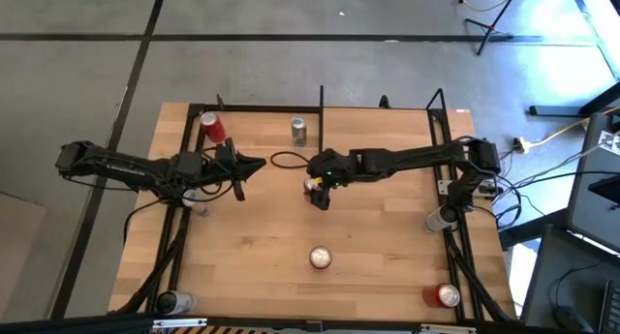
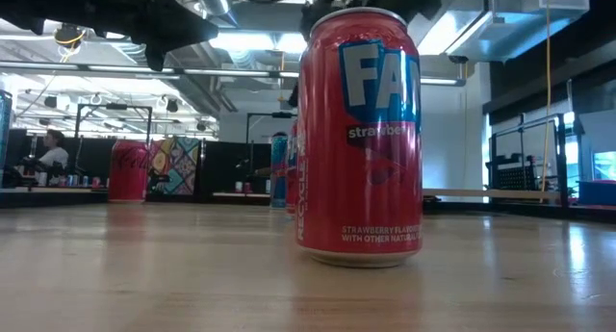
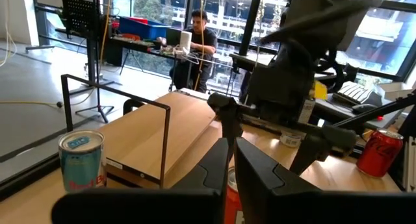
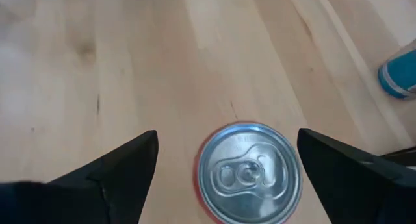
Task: Place canned beverage on shelf
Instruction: Put the top orange soda can on the shelf
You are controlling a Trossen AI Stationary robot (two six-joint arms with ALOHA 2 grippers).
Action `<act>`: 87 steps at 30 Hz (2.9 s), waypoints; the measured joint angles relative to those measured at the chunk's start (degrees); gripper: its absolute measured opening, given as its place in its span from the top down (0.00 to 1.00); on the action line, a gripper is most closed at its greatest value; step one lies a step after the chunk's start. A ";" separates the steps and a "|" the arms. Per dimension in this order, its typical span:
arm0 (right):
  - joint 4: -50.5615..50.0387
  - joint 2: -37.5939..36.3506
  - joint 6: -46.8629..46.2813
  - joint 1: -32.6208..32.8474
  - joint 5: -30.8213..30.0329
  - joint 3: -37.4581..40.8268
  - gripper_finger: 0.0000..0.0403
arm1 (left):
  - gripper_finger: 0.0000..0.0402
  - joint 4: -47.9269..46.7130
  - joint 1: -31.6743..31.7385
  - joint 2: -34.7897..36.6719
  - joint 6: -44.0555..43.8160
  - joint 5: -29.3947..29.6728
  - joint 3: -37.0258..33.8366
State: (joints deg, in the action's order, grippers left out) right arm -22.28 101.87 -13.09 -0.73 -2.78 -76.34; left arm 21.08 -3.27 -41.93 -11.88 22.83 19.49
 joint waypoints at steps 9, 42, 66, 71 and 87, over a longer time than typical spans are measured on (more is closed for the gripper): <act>-1.80 3.18 -0.14 0.02 -1.48 -0.02 0.12 | 0.95 -0.02 0.00 0.00 0.00 0.01 0.00; -24.57 -24.26 7.96 -9.25 -2.04 0.07 0.35 | 0.95 0.52 -0.01 0.00 -1.08 0.20 0.00; -37.40 -33.91 33.45 -59.12 14.00 5.26 0.35 | 0.95 0.59 0.00 0.02 -1.55 2.21 0.00; -36.75 -33.89 34.07 -62.88 14.37 8.04 0.35 | 0.95 0.59 0.00 0.01 -1.53 3.70 0.00; -31.97 -32.09 38.88 -62.71 11.91 17.52 0.35 | 0.95 0.59 -0.02 0.02 -1.53 4.35 0.00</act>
State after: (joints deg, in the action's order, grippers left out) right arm -54.25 69.78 25.80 -63.44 9.13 -58.82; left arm 21.67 -3.29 -41.91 -13.41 27.18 19.49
